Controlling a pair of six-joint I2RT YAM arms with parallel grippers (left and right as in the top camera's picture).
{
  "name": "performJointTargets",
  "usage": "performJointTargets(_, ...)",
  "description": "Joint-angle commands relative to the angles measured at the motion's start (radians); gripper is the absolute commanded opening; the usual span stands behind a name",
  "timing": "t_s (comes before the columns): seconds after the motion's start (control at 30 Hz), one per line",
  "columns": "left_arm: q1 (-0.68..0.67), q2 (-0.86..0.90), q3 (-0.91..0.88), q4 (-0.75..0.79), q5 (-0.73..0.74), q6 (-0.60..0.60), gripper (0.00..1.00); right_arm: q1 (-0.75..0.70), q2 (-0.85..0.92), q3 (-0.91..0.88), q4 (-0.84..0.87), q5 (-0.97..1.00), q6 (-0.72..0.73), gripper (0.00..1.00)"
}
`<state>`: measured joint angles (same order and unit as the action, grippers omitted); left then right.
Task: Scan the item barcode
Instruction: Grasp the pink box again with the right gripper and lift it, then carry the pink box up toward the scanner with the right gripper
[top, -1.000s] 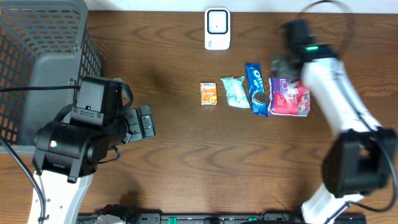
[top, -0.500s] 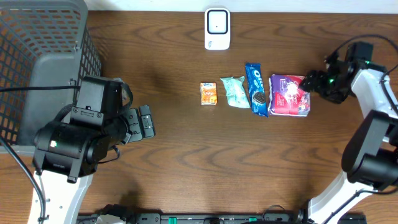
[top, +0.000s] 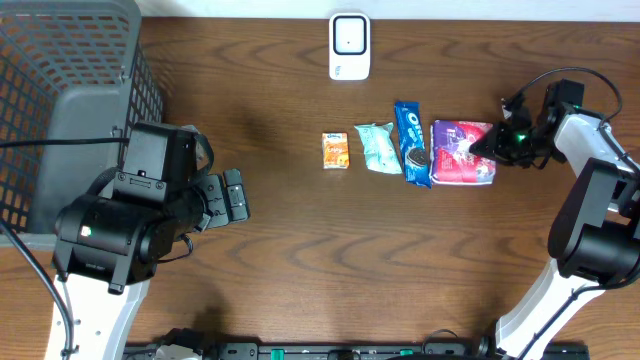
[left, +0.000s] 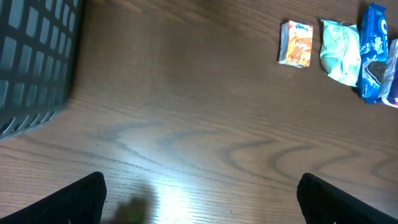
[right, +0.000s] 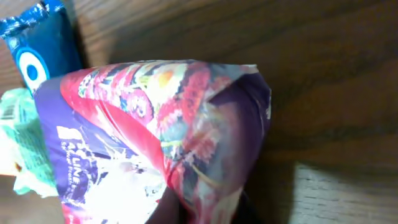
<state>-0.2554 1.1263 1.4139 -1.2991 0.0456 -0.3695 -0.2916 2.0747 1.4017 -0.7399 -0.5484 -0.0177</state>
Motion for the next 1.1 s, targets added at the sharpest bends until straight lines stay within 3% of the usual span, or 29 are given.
performJointTargets(0.0,0.004,0.003,0.003,-0.002,-0.013,-0.006,0.98,0.009,-0.030,0.035,-0.001,-0.043,0.073,0.01)
performJointTargets(0.13,0.004,0.003,0.003,-0.002,-0.013,-0.006,0.98,0.021,-0.110,0.077,0.040,-0.072,0.161,0.01)
performJointTargets(0.43,0.004,0.003,0.003,-0.002,-0.013,-0.006,0.98,0.148,-0.208,0.079,0.372,-0.062,0.500,0.01)
performJointTargets(0.57,0.004,0.003,0.003,-0.002,-0.013,-0.006,0.98,0.295,-0.173,0.079,0.564,0.149,0.684,0.01)
performJointTargets(0.73,0.004,0.003,0.003,-0.002,-0.013,-0.006,0.98,0.470,-0.108,0.079,0.805,0.370,0.770,0.01)
performJointTargets(0.8,0.004,0.003,0.003,-0.002,-0.013,-0.006,0.98,0.530,-0.071,0.079,0.896,0.449,0.875,0.01)
performJointTargets(0.93,0.004,0.003,0.003,-0.002,-0.013,-0.006,0.98,0.599,-0.005,0.079,1.001,0.570,0.987,0.01)
performJointTargets(1.07,0.004,0.003,0.003,-0.002,-0.013,-0.006,0.98,0.614,0.047,0.080,1.062,0.629,0.994,0.01)
